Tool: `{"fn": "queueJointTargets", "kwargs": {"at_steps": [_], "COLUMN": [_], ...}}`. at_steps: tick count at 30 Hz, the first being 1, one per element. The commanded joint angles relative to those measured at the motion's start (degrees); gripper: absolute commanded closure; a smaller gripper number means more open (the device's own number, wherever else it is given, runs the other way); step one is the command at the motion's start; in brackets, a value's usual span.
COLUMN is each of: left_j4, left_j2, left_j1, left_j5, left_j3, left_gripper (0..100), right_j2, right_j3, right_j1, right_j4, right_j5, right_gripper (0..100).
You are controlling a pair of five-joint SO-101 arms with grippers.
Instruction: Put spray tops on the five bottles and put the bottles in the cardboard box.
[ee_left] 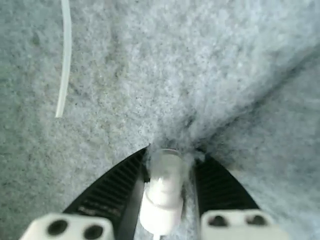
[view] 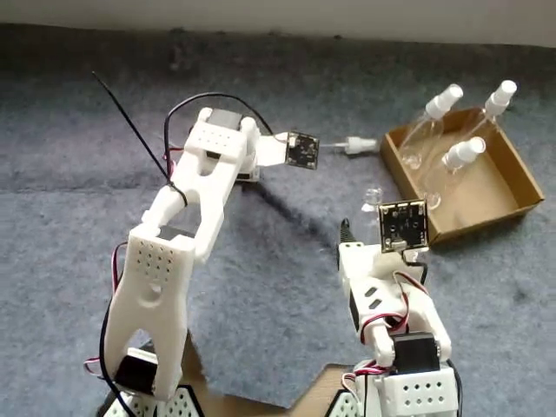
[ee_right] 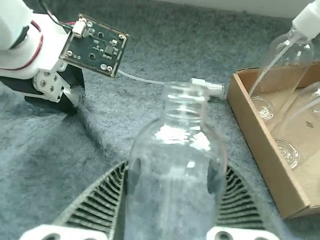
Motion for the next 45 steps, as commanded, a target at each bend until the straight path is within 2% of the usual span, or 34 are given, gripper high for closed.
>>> {"fn": "queueJointTargets", "kwargs": {"at_steps": [1,4,9,20,29,35,45], "left_j4": [1.49,5.89,8.09,21.27,22.59,28.66,28.66], "left_j2": [-0.22,-0.22,-0.13,-0.22,-0.57,-3.65,-10.59], "left_j1": [-2.51,-2.15,-2.07,-1.98,-1.89,-0.57,-0.04], "left_j5": [-0.18,-0.26,-0.26,-0.26,-0.26,-0.09,-0.09], "left_j3": [-3.91,-4.0,-3.91,-4.0,-4.09,-4.0,-4.0], "left_gripper": [98,98,98,100,100,100,100], "right_j2": [-0.48,-0.48,-0.48,-0.48,-0.48,-0.48,-0.48], "right_j3": [-0.57,-0.57,-0.57,-0.57,-0.57,-0.57,-0.57], "right_j1": [0.31,0.31,0.31,0.31,0.31,0.31,0.48], "right_j4": [-1.54,-1.54,-1.54,-1.54,-1.54,-1.54,-1.54], "right_j5": [0.18,0.18,0.18,0.18,0.18,0.18,0.18], "right_gripper": [85.8,85.8,85.8,85.8,85.8,85.8,85.8]}}
